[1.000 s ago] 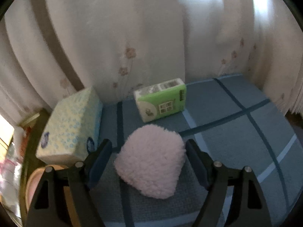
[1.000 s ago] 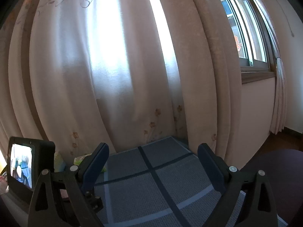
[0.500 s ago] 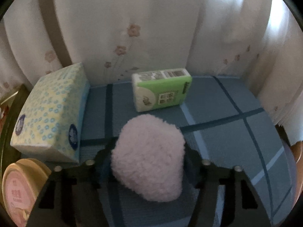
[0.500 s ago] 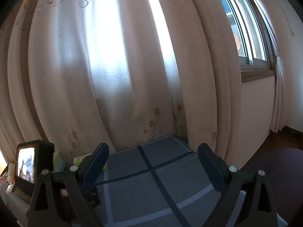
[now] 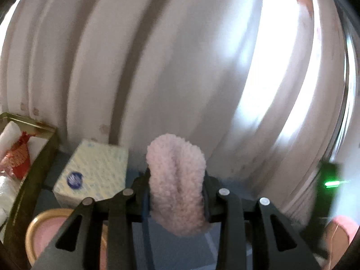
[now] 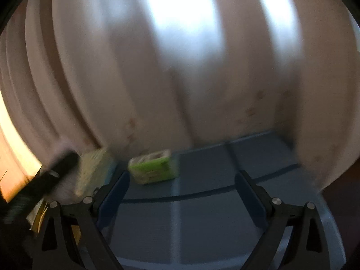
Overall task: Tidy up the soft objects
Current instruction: 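Grasp the pink fluffy puff with the left tool while the right tool grasps the green tissue pack, then lift and carry the pink puff and green tissue pack over the gold tray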
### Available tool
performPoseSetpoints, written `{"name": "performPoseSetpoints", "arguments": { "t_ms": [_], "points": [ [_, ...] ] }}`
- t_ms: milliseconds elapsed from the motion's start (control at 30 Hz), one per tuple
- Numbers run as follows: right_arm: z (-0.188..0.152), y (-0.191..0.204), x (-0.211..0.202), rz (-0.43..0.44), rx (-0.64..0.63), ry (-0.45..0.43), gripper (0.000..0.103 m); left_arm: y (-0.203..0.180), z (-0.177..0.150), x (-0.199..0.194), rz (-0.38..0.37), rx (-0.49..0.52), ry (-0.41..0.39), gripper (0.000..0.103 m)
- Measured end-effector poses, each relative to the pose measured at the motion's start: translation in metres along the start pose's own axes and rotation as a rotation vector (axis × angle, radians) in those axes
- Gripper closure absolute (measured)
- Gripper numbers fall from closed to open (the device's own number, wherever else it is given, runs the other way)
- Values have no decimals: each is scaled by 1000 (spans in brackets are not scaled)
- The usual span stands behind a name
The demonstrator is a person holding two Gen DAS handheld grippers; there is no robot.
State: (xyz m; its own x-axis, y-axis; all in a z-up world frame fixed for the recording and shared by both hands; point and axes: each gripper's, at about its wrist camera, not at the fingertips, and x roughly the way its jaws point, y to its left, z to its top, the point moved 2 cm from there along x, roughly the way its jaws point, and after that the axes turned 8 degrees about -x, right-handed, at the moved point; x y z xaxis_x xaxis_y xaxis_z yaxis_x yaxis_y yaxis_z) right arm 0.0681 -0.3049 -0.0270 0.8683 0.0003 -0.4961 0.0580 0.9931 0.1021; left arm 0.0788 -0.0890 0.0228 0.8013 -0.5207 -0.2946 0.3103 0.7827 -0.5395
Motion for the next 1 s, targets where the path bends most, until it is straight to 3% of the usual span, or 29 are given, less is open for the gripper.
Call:
{"name": "performPoseSetpoints", "arguments": {
  "t_ms": [267,367,533,633,800,1000],
  "points": [
    [10,48,73,-2,-196,143,7,13,4,-10,46,-81,-62,69],
    [14,50,94,-48,-200,172,7,19,3,-11,55,-102,-47,69],
    [20,41,116,-33,-106,211,7,17,-2,-4,73,-66,-20,69],
    [17,36,118,-9,-85,232,32,10,-6,-3,80,-29,-11,67],
    [5,10,82,-23,23,147,32,-1,-13,-1,108,57,-26,67],
    [-9,-10,7,-165,39,-70,32,-18,-24,1,149,188,-62,67]
  ]
}}
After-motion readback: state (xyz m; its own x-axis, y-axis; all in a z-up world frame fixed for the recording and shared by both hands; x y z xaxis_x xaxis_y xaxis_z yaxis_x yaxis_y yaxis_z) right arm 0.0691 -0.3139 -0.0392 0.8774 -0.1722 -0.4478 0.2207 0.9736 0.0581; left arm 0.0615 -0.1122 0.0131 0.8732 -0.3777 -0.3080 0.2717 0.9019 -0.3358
